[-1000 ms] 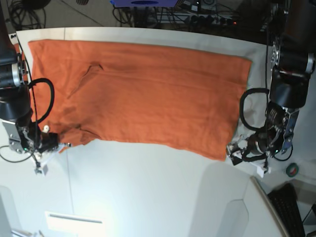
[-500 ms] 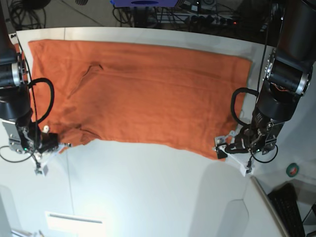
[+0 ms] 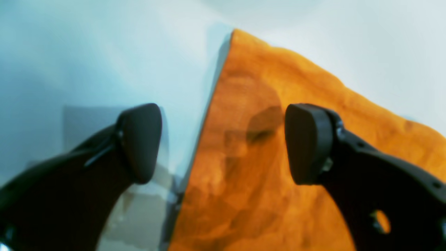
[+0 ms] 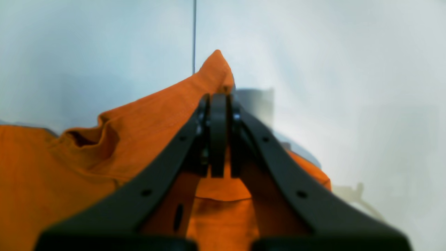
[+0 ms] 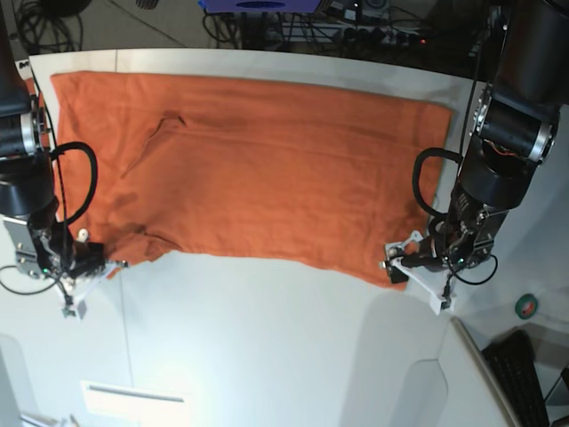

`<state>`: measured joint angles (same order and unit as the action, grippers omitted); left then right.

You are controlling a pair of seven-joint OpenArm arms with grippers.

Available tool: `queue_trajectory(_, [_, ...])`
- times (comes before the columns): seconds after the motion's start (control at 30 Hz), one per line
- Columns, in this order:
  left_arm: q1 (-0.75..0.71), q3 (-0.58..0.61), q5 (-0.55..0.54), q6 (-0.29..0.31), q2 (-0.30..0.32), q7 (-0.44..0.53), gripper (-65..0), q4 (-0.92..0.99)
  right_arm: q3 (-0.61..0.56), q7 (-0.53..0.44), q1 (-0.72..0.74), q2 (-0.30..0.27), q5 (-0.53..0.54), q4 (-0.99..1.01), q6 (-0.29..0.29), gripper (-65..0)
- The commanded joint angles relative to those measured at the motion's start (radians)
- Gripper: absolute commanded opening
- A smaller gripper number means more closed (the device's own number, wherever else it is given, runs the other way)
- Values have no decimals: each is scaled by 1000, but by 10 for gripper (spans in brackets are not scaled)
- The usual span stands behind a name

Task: Layout the t-shirt on the table in an organized manner, then fold the t-shirt properly
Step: 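Grasp the hem corners of the shirt with both grippers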

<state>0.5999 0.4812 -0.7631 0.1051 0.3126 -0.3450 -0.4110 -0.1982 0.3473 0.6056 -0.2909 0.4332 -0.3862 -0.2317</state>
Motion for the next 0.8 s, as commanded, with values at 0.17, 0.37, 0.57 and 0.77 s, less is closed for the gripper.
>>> queue_trajectory(0.17, [-4, 1, -12, 9, 0, -13, -383, -4, 4, -17, 35, -15, 3, -17, -4, -650])
queue_trajectory(0.37, [-8, 1, -11, 9, 3, -13, -609, -4, 4, -17, 20, -15, 3, -26, -7, -650])
queue_trajectory(0.57, [-28, 1, -11, 9, 3, -13, -650, -9, 3, -17, -45, -15, 3, -144, -2, -650])
queue_trajectory(0.77, [-31, 0, -14, 9, 6, -13, -650, -27, 3, -17, -88, -18, 3, -231, -1, -650])
